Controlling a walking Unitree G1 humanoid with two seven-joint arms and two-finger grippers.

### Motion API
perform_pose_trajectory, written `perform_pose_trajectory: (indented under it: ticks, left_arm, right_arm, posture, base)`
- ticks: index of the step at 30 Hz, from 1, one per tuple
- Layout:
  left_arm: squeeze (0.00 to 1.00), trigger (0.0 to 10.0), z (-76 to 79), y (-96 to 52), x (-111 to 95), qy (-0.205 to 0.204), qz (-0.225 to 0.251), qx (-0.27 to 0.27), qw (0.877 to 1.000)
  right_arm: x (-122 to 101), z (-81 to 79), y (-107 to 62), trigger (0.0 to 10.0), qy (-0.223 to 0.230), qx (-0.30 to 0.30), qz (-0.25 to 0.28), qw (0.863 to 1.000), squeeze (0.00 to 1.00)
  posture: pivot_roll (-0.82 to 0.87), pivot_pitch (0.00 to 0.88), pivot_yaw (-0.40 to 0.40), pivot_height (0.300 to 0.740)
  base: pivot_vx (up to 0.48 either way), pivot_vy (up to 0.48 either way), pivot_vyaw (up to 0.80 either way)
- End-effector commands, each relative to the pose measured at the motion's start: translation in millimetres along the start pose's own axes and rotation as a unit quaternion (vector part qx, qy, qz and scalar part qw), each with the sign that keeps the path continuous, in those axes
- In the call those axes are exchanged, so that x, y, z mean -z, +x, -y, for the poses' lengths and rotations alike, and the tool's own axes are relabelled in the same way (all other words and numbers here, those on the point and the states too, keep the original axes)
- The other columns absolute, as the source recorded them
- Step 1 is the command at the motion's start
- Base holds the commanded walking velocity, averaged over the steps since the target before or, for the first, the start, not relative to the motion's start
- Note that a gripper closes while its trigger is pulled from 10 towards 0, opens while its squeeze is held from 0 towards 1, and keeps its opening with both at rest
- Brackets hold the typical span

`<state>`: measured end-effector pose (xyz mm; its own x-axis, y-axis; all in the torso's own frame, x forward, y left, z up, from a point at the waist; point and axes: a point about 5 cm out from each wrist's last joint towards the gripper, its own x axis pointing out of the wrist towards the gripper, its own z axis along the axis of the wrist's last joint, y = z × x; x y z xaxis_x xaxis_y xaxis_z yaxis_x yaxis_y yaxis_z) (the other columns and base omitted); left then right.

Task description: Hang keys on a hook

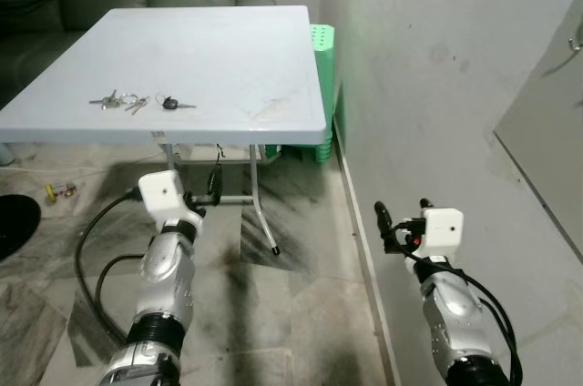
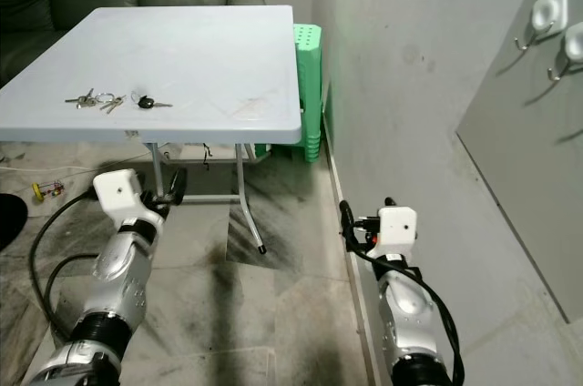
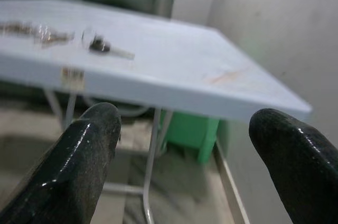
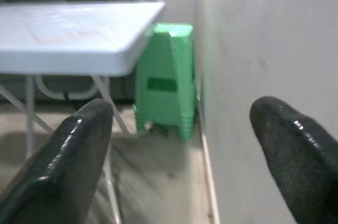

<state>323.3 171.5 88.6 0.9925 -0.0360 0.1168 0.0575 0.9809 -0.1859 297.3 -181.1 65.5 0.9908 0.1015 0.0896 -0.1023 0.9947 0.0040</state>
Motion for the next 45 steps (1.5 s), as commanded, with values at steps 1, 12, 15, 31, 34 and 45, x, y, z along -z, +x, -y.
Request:
perform_pose_trajectory:
  ticks: [1, 12, 15, 31, 34, 45]
  left_arm:
    - [0.00, 10.0, 8.7, -0.6, -10.1, 0.006, 0.020, 0.028, 0.999]
    - [0.00, 10.0, 14.8, -10.0, -28.1, -0.021, 0.030, 0.036, 0.999]
    - [0.00, 10.0, 15.2, -9.8, -32.6, -0.027, 0.025, 0.035, 0.999]
    - [0.00, 10.0, 13.0, -3.7, -41.0, -0.030, 0.016, 0.034, 0.999]
    - [0.00, 10.0, 13.3, -2.3, -41.9, -0.033, 0.016, 0.034, 0.999]
    - [0.00, 10.0, 14.9, 1.0, -44.7, -0.037, 0.020, 0.034, 0.999]
  right_arm:
    - [-8.4, -4.8, -2.6, 10.0, -0.003, -0.009, 0.025, 1.000, 0.00]
    - [-29.0, -18.8, -6.8, 10.0, 0.004, -0.035, 0.050, 0.998, 0.00]
    - [-33.3, -19.4, -5.6, 10.0, 0.003, -0.041, 0.048, 0.998, 0.00]
    - [-39.2, -18.7, -3.7, 10.0, -0.009, -0.052, 0.038, 0.998, 0.00]
    - [-39.7, -19.1, -3.6, 10.0, -0.009, -0.053, 0.038, 0.998, 0.00]
    - [-41.2, -19.1, -1.6, 10.0, -0.010, -0.053, 0.039, 0.998, 0.00]
  posture:
    - [-0.01, 0.000, 0.009, 0.740]
    - [-0.01, 0.000, 0.005, 0.740]
    - [-0.01, 0.000, 0.004, 0.740]
    - [0.00, 0.000, 0.000, 0.740]
    - [0.00, 0.000, 0.001, 0.740]
    - [0.00, 0.000, -0.003, 0.740]
  base:
    - [0.000, 0.000, 0.00]
    - [0.000, 0.000, 0.00]
    - [0.000, 0.000, 0.00]
    - [0.000, 0.123, 0.00]
    - [0.000, 0.441, 0.00]
    - [0.000, 0.447, 0.00]
